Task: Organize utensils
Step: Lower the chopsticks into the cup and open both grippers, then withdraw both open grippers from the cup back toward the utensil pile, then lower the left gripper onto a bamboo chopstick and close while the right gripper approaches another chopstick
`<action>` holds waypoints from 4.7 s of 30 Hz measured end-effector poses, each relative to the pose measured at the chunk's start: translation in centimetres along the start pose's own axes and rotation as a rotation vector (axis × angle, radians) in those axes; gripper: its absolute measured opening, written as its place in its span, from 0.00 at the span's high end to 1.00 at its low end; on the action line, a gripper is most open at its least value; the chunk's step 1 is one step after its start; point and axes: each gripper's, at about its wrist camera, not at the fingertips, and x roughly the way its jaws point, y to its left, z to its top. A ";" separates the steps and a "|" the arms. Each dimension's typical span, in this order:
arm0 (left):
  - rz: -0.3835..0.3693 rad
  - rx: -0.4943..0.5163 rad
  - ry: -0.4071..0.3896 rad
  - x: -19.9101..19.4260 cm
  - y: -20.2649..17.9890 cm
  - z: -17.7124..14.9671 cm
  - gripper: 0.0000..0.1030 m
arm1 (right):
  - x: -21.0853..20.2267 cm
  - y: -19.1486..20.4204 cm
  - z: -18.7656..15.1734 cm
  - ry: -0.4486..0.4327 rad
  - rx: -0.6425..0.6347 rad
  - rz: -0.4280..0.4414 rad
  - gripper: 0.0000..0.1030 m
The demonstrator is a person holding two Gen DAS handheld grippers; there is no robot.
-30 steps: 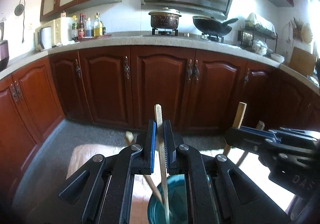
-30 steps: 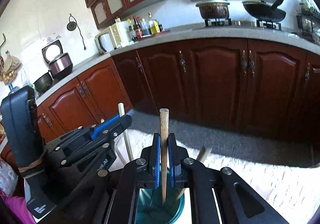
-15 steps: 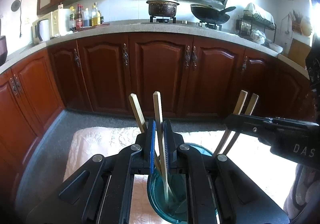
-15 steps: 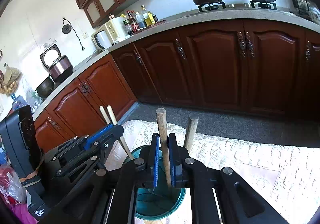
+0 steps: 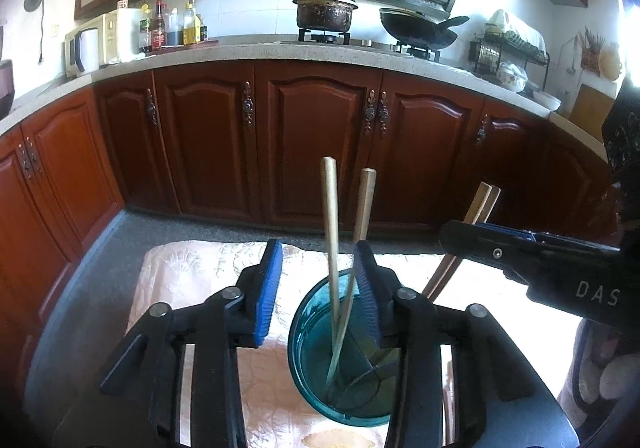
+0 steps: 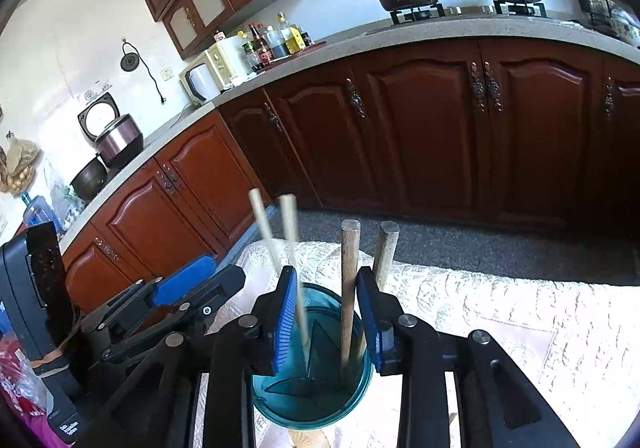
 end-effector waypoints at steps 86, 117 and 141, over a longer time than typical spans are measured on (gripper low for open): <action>-0.078 0.069 0.322 -3.0 -5.2 -12.6 0.41 | -8.9 -8.0 -17.8 0.252 0.150 -0.282 0.58; -0.227 0.141 0.540 5.0 -10.8 -17.0 0.53 | -6.6 -11.4 -18.8 0.300 0.234 -0.259 0.58; -0.287 0.077 0.569 3.7 -8.0 -17.6 0.87 | -5.4 -11.1 -17.8 0.294 0.228 -0.224 0.58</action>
